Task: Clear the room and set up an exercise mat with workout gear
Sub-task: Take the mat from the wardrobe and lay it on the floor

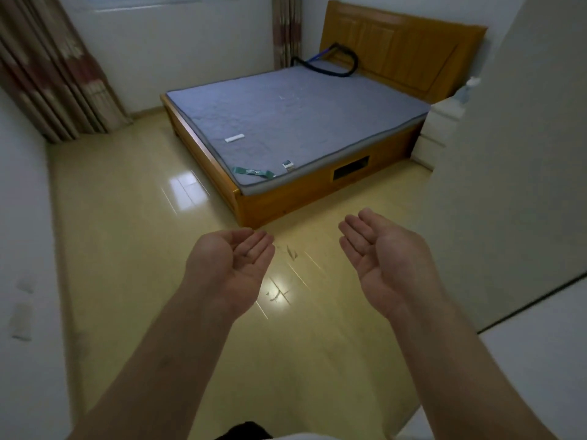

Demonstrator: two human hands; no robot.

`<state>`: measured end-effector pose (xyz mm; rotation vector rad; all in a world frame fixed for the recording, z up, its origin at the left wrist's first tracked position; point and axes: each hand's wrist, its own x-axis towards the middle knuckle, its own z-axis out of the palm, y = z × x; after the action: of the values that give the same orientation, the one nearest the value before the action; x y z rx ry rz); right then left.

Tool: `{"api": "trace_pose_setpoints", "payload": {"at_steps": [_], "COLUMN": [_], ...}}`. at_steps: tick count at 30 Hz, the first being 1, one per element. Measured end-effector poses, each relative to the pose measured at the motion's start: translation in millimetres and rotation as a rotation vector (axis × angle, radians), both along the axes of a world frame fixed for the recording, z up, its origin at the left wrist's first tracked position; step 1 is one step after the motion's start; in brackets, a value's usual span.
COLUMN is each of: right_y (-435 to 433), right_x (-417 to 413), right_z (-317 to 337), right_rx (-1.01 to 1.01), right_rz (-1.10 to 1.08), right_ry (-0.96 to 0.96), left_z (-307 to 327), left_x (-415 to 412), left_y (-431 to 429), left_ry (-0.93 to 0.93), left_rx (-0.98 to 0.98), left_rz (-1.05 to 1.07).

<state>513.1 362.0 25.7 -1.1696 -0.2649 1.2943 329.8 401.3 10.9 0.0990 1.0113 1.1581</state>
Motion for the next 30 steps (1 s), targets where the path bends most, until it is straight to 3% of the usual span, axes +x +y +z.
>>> {"api": "trace_pose_setpoints", "payload": {"at_steps": [5, 16, 22, 30], "right_y": [111, 338, 449, 607], "right_x": [12, 82, 162, 297], "right_z": [-6, -4, -22, -17], "right_rx": [0.034, 0.033, 0.041, 0.120], "right_rz": [-0.013, -0.227, -0.323, -0.356], "right_ry": [-0.016, -0.057, 0.005, 0.053], "left_z": [-7, 0, -11, 8], "left_x": [14, 103, 190, 318], "left_y": [114, 388, 519, 675], "left_ry": [-0.036, -0.056, -0.047, -0.004], "left_rx": [0.026, 0.002, 0.004, 0.043], "left_rz": [0.005, -0.232, -0.368, -0.396]}}
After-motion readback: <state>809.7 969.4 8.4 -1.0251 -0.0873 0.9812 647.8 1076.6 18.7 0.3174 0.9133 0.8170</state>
